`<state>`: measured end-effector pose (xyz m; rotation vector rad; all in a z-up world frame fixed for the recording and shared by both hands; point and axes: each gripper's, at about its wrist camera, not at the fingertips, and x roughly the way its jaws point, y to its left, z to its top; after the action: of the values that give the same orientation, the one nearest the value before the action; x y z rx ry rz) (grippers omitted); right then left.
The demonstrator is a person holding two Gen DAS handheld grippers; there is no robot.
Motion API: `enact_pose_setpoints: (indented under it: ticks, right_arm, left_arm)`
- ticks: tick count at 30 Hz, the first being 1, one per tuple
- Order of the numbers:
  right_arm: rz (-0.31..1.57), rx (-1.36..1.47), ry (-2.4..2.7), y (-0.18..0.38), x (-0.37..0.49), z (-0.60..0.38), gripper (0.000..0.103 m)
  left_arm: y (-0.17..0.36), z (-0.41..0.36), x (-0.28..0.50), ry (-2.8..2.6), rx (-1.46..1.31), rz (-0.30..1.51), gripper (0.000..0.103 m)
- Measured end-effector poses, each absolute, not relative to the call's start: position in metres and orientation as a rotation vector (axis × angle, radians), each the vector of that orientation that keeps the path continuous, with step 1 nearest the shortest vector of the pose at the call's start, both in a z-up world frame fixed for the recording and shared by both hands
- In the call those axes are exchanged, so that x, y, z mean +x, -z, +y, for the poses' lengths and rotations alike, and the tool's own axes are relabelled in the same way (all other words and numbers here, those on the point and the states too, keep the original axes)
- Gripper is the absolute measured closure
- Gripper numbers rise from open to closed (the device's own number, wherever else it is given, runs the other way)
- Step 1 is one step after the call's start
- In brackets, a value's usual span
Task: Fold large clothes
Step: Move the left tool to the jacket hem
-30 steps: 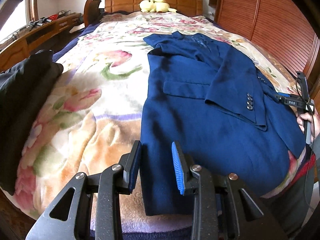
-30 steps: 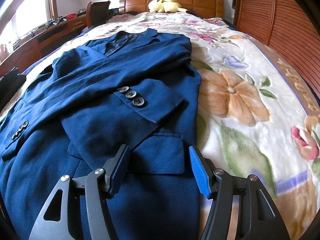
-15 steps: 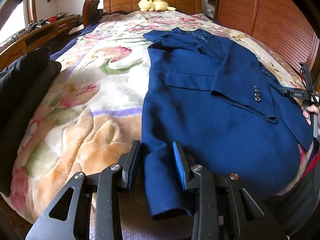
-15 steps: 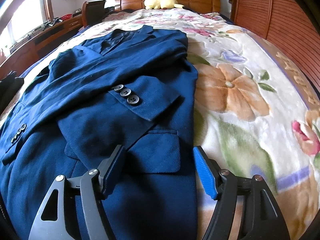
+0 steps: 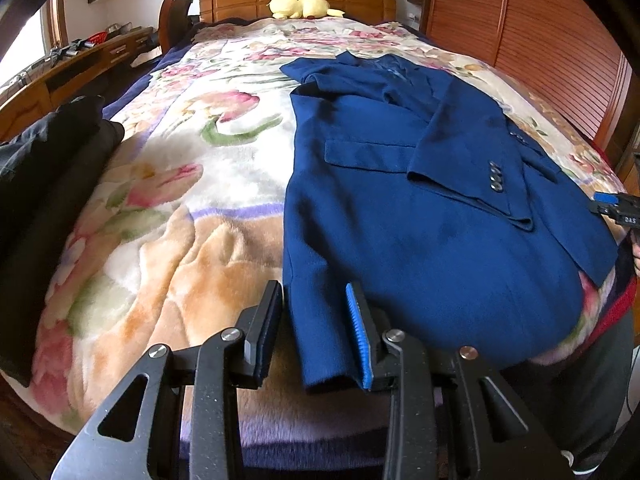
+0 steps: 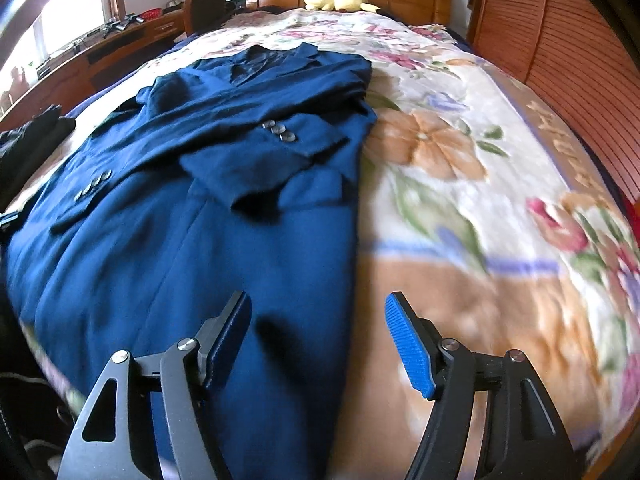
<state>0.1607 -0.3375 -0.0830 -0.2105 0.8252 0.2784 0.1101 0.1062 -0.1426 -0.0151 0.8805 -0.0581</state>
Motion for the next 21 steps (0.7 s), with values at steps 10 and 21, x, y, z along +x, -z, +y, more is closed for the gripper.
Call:
enact_pose_setpoints:
  ticks: [10,21]
  right_arm:
    - [0.845,-0.189,-0.303,0.079,0.119,-0.347,0.032]
    - [0.858,-0.202,-0.323,0.093,0.131,-0.341,0.032]
  left_arm:
    - [0.139,0.106,0.102,0.061,-0.014,0.887,0.069]
    - [0.14,0.108,0.102,0.067,-0.035,0.889,0.069]
